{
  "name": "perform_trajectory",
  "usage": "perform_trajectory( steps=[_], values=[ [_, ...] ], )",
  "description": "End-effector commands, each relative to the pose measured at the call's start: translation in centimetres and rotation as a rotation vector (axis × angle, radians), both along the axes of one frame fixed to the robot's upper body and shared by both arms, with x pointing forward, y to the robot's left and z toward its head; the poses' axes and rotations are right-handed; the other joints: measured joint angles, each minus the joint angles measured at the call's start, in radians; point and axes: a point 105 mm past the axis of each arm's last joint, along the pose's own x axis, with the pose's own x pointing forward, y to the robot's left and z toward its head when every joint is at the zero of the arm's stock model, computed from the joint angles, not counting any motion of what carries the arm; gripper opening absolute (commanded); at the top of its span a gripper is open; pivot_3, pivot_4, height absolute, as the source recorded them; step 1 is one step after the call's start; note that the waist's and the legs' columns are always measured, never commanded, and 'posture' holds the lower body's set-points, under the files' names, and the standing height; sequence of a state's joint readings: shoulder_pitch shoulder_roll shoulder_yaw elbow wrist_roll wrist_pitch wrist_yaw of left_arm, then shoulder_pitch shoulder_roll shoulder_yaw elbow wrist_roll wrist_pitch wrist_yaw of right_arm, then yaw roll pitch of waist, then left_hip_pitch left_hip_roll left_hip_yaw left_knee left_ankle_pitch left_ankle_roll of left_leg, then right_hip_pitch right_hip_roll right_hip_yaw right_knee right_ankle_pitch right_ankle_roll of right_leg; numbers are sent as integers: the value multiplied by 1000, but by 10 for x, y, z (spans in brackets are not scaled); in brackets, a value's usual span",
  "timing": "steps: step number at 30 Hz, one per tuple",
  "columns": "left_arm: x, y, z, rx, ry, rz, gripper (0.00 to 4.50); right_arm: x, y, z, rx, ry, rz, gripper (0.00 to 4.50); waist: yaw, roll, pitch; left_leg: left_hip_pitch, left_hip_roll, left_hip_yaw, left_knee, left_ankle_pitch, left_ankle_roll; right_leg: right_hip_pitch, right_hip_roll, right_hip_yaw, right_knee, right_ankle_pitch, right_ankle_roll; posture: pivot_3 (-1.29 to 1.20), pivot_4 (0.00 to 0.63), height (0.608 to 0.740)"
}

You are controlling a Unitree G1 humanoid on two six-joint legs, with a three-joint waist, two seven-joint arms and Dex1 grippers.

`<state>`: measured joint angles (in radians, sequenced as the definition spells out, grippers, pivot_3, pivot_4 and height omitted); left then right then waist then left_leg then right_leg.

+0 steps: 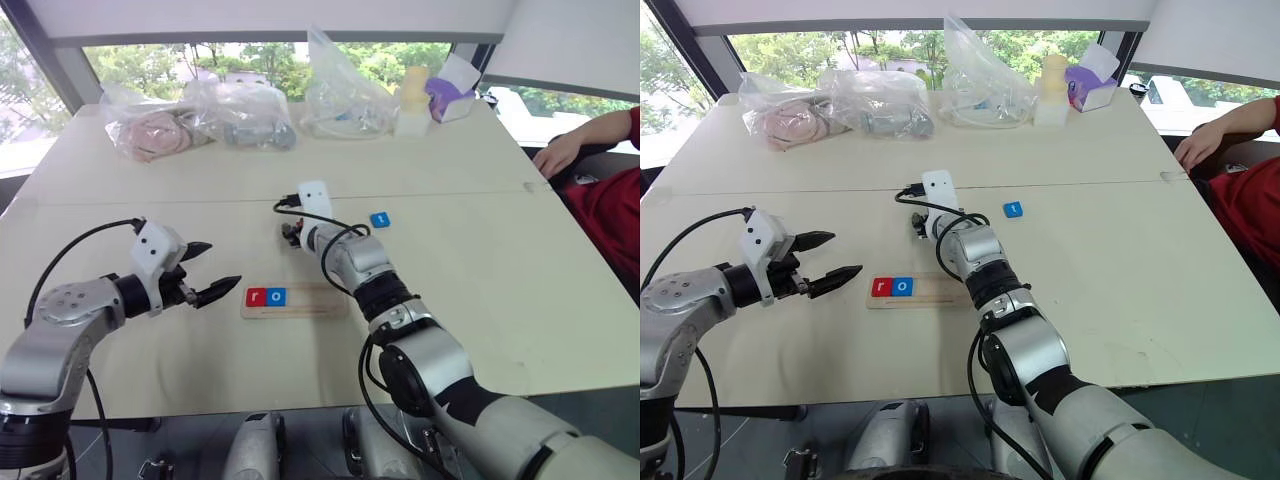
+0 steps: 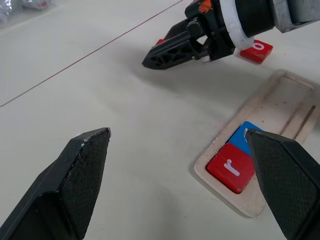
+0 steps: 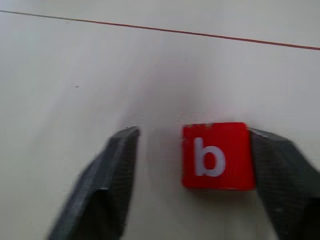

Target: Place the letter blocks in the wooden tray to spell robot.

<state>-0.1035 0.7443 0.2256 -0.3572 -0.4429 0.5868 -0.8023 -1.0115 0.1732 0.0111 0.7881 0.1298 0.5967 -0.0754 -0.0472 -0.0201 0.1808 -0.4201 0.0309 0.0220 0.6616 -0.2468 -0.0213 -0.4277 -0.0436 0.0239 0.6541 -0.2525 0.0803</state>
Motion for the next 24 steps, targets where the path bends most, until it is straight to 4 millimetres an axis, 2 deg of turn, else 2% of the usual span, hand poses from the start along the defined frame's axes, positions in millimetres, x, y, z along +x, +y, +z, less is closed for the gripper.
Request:
perform_trajectory(
  steps=[1, 4, 7, 9, 11, 13, 14, 15, 18, 21, 24],
  values=[
    [1, -5, 12, 12, -68, -17, 4500, 2, -7, -8, -17, 18, -23, 1175, -1, 0, 0, 0, 0, 0, 0, 0, 0, 0, 0, 0, 0, 0, 0, 0, 150, 735],
    [2, -7, 12, 13, -71, -23, 4500, 4, -13, -4, -16, -4, -24, 1165, -1, 0, 0, 1, 1, 0, 0, 0, 0, 0, 0, 0, 0, 0, -1, 0, 150, 735],
    [3, -16, 15, 3, -75, -61, 4500, 10, -27, 21, 3, -102, -34, 1165, 5, 0, 0, 1, 1, 0, 0, 0, 0, 1, 0, 0, 0, 0, -1, 0, 150, 735],
    [-1, -28, 19, -17, -71, -121, 4500, 8, -46, 48, -20, -212, -35, 1165, 9, 1, 0, 0, 0, 0, 0, 0, 0, 1, -1, 0, -1, 0, -1, 0, 150, 735],
    [-8, -45, 22, -36, -59, -199, 4500, -7, -72, 65, -109, -307, -30, 1165, 8, 1, 0, -4, -1, 1, 1, 0, 0, -1, -2, -1, -3, 0, 0, 0, 150, 735],
    [-18, -64, 21, -47, -34, -294, 4500, -32, -98, 71, -155, -337, -46, 1165, 16, 0, 0, -7, -1, 1, 1, 0, 0, -2, -3, -1, -6, 2, 2, 0, 150, 735],
    [-20, -68, 20, -48, -27, -315, 4500, -41, -103, 72, -162, -337, -49, 1165, 17, 0, 0, -7, -2, 0, 1, -1, 2, -2, -3, -1, -6, 2, 3, 0, 150, 735],
    [-26, -79, 20, -58, -9, -368, 4500, -56, -121, 69, -178, -312, -82, 1165, 14, 0, 0, -7, -2, 1, 1, -3, 3, -2, -4, -1, -6, 2, 4, 0, 150, 735],
    [-37, -97, 17, -65, 32, -473, 4500, -93, -155, 56, -175, -204, -174, 1165, 9, 0, 0, -7, -1, 2, -1, -3, 4, -2, -2, -1, -6, 1, 6, 0, 150, 735],
    [-39, -100, 12, -24, 53, -518, 4500, -121, -169, 41, -130, -88, -243, 1165, 3, 0, 0, -4, 1, 1, -2, -2, 3, -3, 2, -1, -5, 0, 5, 0, 150, 735],
    [-34, -100, 7, 1, 62, -539, 4500, -142, -178, 19, 49, 42, -390, 1165, 3, 0, 0, 0, 2, 0, -2, -2, 2, -1, 9, 1, -5, 1, -3, 0, 150, 735]
  ],
)
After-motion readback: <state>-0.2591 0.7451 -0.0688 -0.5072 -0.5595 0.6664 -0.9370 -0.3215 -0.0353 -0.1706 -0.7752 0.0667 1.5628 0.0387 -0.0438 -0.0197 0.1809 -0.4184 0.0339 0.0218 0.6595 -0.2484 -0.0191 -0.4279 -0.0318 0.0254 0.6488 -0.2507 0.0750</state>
